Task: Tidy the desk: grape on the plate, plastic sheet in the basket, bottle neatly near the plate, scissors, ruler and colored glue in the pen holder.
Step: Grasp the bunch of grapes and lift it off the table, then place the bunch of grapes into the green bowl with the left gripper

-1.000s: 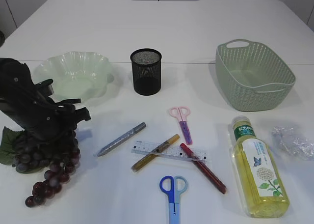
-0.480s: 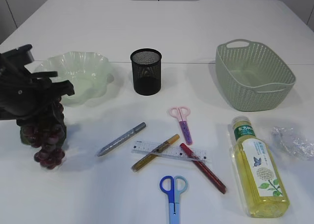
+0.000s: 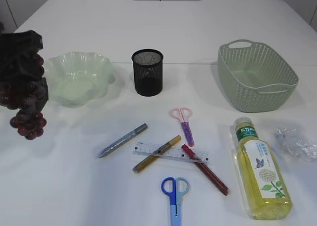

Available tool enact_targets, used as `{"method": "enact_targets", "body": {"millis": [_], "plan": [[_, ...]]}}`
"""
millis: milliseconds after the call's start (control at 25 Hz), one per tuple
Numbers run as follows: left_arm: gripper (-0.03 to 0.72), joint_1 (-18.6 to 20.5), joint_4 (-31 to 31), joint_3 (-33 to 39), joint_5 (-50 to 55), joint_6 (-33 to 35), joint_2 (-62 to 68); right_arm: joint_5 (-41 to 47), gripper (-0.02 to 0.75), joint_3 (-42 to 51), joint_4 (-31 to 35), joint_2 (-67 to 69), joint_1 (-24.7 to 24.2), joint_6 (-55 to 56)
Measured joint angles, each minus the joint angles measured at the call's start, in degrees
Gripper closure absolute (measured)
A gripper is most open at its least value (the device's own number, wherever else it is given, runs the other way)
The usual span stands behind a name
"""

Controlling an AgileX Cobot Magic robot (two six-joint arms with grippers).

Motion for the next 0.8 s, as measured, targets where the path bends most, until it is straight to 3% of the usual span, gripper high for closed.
{"method": "enact_targets", "body": {"millis": [320, 800], "plan": [[0.581, 0.0, 7.95, -13.88, 0.91, 0.22, 1.02, 0.63, 0.174, 0.0, 0.0, 0.0, 0.0, -0.14], [0.583, -0.02, 12.76, -35.9, 1.17, 0.34, 22.77, 2.35, 0.174, 0.0, -2.32, 0.0, 0.0, -0.48]]}}
